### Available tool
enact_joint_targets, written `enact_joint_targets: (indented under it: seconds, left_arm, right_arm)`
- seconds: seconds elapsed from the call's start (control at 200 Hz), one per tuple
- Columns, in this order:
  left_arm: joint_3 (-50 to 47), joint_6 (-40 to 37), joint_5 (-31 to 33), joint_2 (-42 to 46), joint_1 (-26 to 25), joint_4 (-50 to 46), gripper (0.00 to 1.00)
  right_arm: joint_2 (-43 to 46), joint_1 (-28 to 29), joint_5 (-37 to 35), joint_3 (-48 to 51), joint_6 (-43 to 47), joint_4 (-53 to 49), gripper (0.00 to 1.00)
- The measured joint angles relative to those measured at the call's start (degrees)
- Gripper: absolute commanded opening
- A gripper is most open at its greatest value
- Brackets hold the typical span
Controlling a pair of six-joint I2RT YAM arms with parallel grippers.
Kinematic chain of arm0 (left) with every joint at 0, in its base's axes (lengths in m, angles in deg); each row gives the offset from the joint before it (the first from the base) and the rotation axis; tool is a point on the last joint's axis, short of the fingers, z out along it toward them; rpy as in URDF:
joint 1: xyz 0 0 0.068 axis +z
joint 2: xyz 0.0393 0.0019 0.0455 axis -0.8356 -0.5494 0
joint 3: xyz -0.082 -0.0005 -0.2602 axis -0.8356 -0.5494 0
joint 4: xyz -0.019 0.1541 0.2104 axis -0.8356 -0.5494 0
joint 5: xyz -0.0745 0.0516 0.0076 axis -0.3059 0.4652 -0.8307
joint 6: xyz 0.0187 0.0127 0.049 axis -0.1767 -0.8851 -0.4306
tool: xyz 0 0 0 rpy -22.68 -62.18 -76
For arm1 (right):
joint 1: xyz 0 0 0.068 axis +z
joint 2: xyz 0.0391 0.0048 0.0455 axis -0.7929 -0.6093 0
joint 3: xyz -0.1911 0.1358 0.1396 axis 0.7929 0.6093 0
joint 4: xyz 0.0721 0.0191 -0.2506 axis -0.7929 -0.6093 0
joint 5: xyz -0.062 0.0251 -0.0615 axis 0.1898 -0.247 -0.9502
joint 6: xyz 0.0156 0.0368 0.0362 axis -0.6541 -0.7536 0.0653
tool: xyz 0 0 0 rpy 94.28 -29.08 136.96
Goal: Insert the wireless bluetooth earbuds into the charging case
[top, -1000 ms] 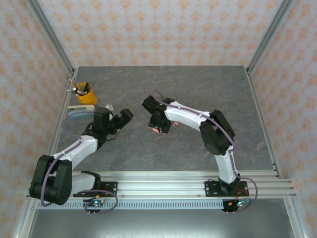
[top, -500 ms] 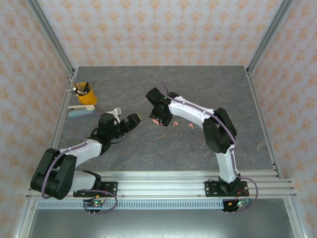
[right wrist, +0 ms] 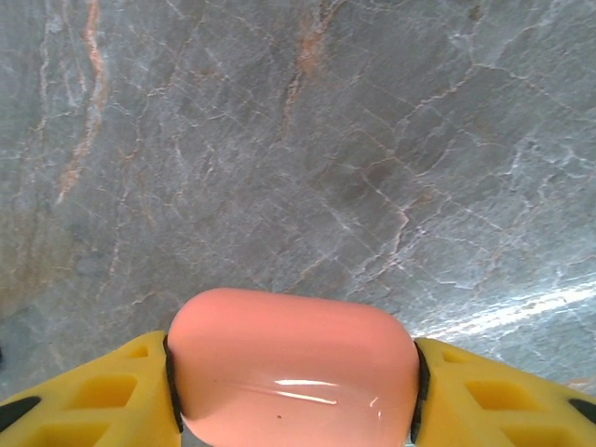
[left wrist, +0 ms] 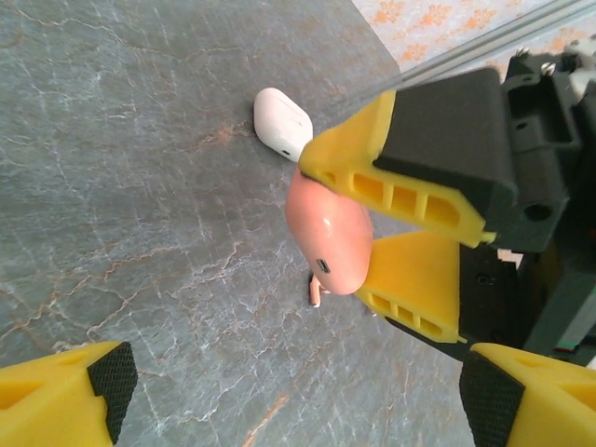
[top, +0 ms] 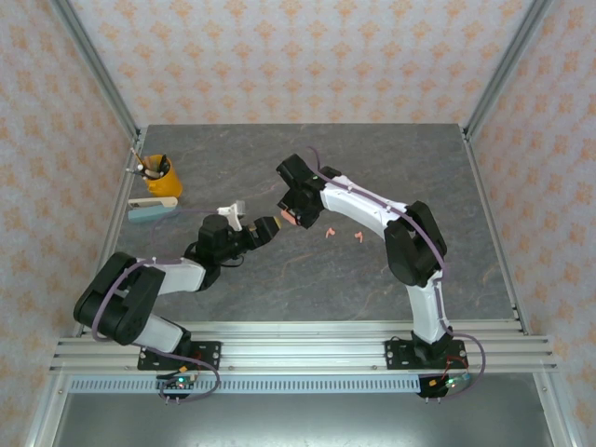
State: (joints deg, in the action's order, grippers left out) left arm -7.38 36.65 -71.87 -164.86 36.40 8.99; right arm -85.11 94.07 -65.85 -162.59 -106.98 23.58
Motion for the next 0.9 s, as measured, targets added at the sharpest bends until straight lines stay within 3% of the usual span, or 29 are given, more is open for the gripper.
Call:
enact_joint_targets:
  seconds: [0.295, 0.495, 0.621, 0.721, 0.901]
  left_arm:
    - [2.0, 1.5, 1.1, -6.4, -1.5, 6.3, 0.81]
    - [2.0, 1.3, 4.1, -4.2, -1.4, 6.5, 0.88]
    - [2.0, -0.1, 8.0, 4.9, 0.0, -0.9, 0.95]
    - [5.8, -2.3, 12.0, 11.2, 3.2, -12.2, 0.99]
    - [18.2, -6.7, 14.8, 9.8, 10.8, -27.9, 1.0]
  right_arm:
    - [0.0, 0.0, 1.4, 0.0, -2.3, 1.9, 0.55]
    - [0.0, 0.0, 1.3, 0.0, -2.3, 1.9, 0.59]
    - [0.0, 0.0, 0.5, 0.0, -1.6, 1.7, 0.68]
    - [0.0, 0.0, -0.4, 0.0, -0.6, 1.4, 0.73]
    - [0.0, 0.0, -1.4, -0.4, 1.7, 1.1, 0.77]
